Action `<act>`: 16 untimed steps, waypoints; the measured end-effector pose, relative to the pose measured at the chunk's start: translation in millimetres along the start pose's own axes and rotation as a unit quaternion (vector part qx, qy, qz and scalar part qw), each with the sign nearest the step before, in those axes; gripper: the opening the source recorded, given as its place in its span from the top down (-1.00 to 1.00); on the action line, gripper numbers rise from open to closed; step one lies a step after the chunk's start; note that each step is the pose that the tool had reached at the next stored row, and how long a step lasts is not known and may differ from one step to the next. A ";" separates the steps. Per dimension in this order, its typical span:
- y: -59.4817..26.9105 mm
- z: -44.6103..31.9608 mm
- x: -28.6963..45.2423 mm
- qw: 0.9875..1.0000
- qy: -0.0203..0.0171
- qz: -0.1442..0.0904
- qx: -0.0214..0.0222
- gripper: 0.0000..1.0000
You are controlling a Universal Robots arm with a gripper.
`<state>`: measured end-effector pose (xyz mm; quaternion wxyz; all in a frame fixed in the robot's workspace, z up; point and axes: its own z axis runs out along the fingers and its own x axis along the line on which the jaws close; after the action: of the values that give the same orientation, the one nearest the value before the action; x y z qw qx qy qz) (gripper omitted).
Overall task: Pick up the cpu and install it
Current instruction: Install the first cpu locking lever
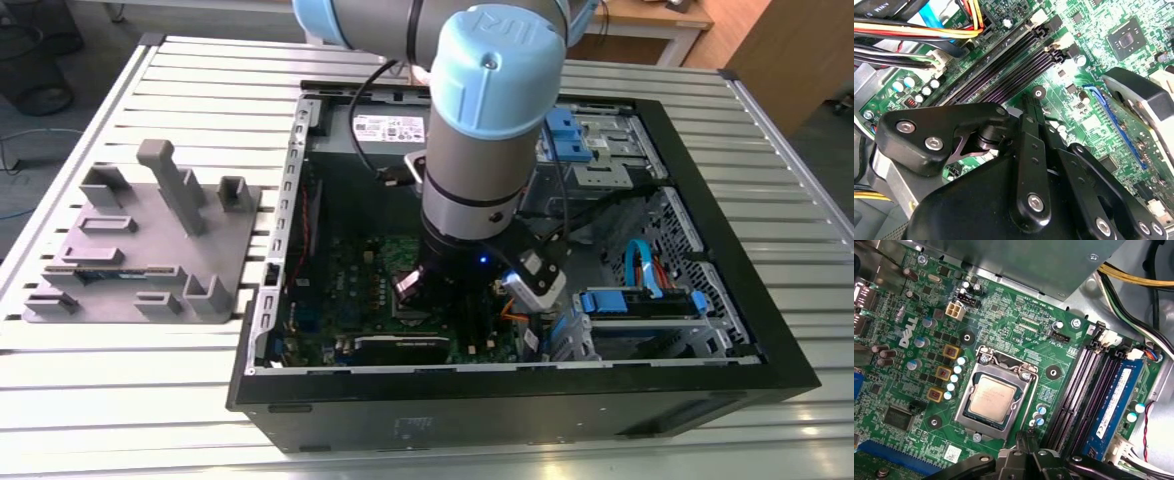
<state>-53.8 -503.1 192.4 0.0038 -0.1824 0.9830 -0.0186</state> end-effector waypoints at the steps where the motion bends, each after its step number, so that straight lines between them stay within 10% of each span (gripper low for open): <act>1: 0.0 -1.1 0.0 1.000 0.000 0.000 0.000 0.79; 16: 3.2 -10.8 2.2 1.000 0.000 0.000 0.000 0.79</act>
<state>-57.2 -500.6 203.0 0.0038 -0.1824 0.9830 -0.0187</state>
